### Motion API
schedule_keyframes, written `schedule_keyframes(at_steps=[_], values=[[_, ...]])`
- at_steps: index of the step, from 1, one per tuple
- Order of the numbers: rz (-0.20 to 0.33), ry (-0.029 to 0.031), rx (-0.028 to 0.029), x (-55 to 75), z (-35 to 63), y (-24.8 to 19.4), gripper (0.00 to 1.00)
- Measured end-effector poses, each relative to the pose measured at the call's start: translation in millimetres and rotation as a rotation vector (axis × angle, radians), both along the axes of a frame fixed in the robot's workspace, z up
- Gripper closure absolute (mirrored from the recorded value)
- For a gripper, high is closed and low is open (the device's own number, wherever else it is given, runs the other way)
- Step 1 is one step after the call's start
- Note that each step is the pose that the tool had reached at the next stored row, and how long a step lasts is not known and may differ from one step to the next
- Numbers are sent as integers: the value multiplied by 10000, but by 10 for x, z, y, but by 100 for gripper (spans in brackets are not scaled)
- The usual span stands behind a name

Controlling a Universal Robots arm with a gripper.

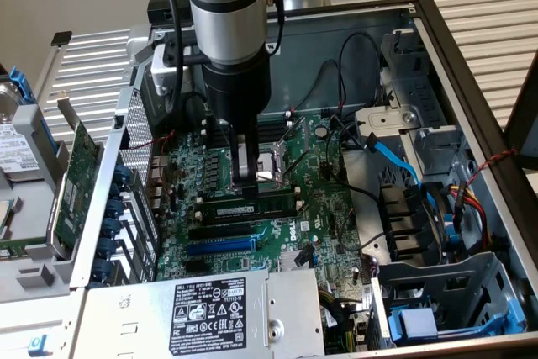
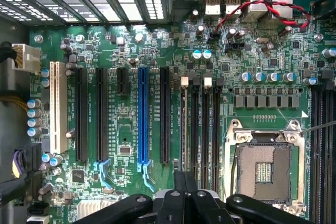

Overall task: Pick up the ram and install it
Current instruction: 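Press down the ram until it locks into place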

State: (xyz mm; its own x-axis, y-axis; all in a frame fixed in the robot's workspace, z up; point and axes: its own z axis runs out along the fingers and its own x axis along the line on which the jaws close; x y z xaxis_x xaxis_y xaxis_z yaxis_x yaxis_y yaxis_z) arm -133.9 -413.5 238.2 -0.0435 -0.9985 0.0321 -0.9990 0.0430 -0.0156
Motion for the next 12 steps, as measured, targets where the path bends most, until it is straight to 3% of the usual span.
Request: schedule_keyframes(at_steps=[12], values=[[0,-2,2,-24,-54,29,90]])
